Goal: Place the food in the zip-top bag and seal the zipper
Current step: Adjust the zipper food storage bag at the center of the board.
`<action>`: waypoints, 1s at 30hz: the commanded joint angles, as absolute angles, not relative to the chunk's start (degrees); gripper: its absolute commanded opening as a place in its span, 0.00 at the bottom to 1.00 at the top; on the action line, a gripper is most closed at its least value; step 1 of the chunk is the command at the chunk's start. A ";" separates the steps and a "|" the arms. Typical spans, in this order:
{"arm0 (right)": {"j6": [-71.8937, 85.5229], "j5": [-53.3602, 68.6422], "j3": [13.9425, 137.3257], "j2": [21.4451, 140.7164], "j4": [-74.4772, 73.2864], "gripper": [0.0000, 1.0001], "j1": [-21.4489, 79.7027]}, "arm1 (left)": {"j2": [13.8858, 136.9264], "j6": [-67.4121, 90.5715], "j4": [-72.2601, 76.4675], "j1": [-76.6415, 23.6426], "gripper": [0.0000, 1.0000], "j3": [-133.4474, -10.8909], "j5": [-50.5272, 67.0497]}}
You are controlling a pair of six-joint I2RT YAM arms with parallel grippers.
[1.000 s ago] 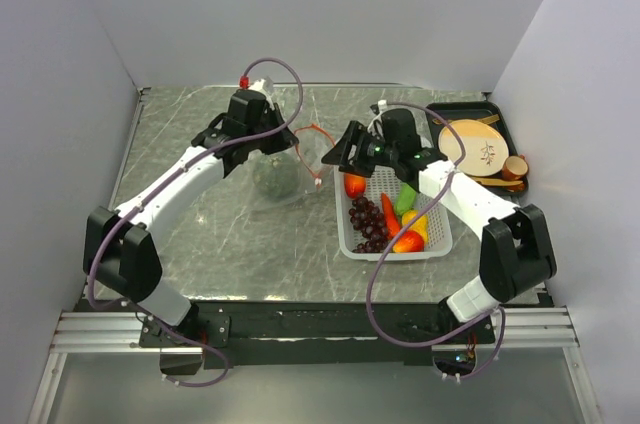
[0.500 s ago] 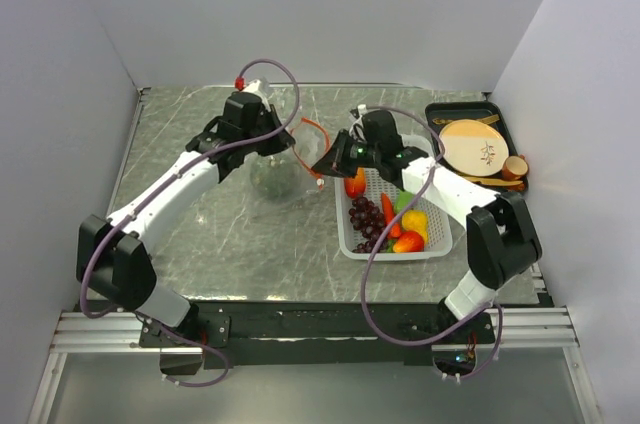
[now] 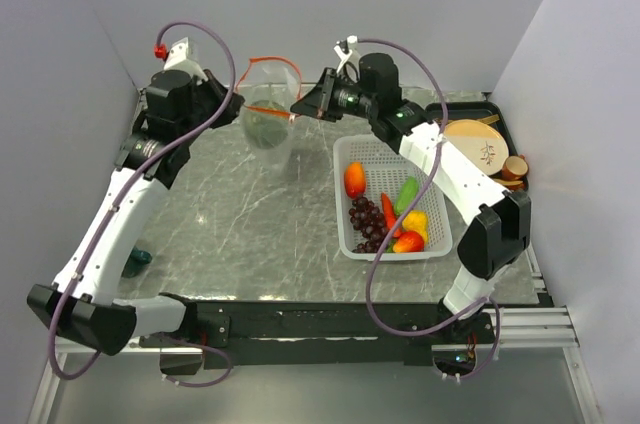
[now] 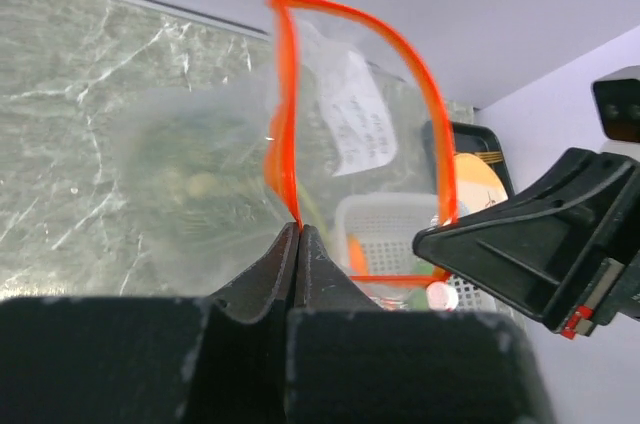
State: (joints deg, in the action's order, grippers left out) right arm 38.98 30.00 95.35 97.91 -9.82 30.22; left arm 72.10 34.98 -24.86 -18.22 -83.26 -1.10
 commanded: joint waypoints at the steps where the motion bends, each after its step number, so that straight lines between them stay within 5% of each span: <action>1: 36.48 30.32 97.03 101.07 -15.11 0.01 30.76 | 72.24 34.19 -23.56 -16.44 0.01 -80.86 -1.85; 20: 36.65 27.43 85.87 105.47 -17.57 0.10 35.16 | 76.11 33.58 -22.94 -16.00 0.01 -77.70 -1.06; 30: 36.30 21.80 77.18 98.89 -18.28 0.16 35.33 | 81.30 37.35 -17.15 -16.00 0.01 -74.18 13.43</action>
